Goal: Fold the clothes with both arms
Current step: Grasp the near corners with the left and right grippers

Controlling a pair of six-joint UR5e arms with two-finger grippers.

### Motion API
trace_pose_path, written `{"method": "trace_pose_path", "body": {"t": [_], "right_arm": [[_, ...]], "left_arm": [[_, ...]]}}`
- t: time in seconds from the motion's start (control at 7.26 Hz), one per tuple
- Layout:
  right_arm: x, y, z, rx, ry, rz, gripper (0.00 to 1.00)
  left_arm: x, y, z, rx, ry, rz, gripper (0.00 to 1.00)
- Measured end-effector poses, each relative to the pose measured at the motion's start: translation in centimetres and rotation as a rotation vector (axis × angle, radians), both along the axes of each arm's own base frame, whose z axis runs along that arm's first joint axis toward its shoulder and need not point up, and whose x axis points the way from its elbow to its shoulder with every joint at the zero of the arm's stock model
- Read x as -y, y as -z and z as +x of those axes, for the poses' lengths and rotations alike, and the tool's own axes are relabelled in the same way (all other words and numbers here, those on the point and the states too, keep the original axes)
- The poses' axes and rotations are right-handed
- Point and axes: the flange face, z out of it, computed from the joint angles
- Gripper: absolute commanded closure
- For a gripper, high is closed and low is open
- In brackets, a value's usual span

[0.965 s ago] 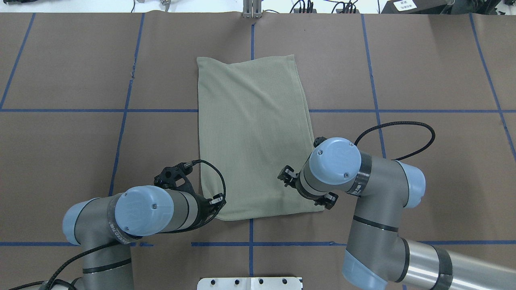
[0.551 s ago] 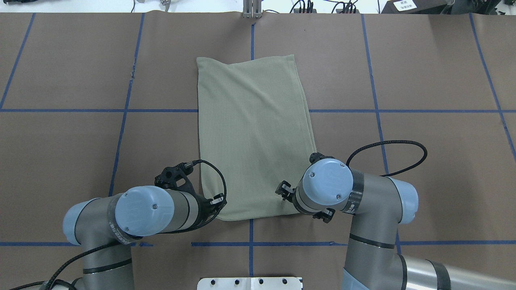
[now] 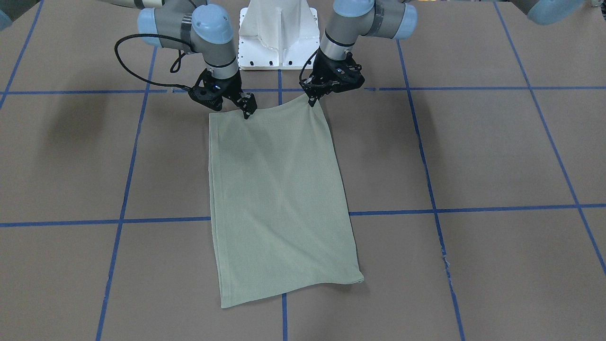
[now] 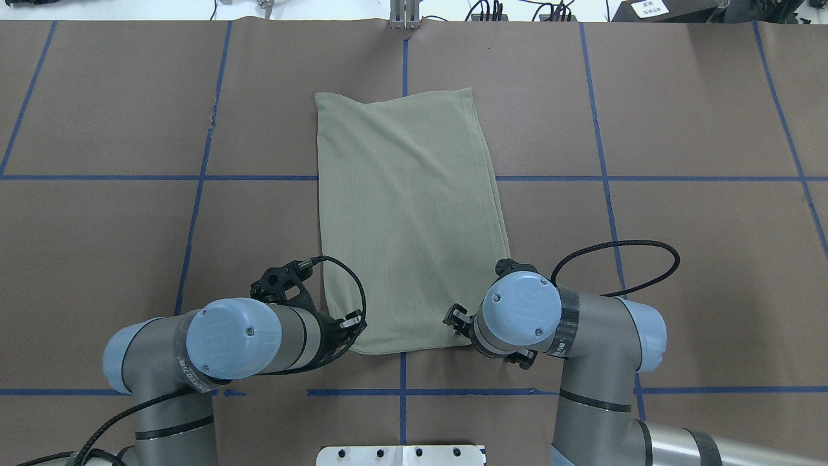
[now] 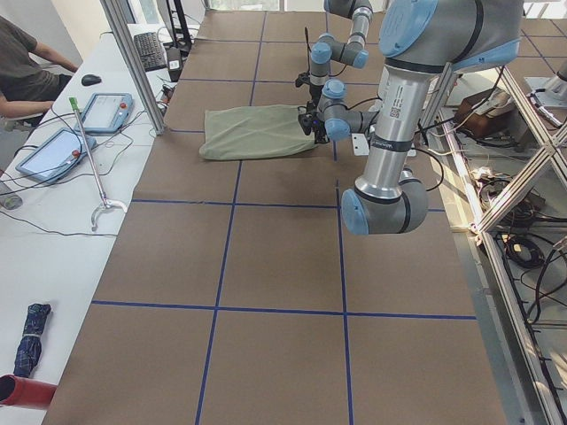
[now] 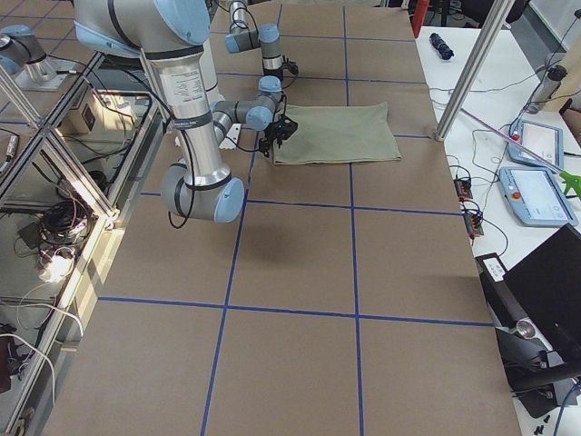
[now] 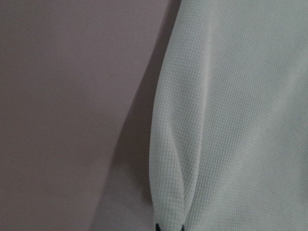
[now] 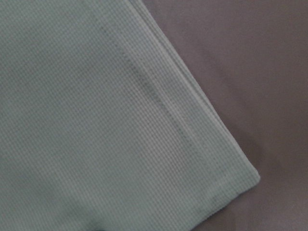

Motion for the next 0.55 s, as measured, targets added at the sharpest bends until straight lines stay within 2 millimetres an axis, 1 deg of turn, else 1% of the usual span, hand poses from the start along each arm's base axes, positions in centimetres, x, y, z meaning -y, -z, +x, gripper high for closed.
{"method": "trace_pose_path", "body": {"t": [0.28,0.41,0.55], "right_arm": [[0.04,0.05,-0.02,0.0,0.0,0.002,0.13],[0.1,0.11,-0.02,0.001,-0.001,0.003,0.26],[0.19,0.13,0.01,0.001,-0.003,0.003,0.43]], "left_arm": [[0.01,0.0,0.0,0.0,0.001,0.0,1.0],[0.01,0.01,0.0,0.0,0.001,0.001,1.0],[0.01,0.01,0.0,0.0,0.001,0.001,1.0]]}}
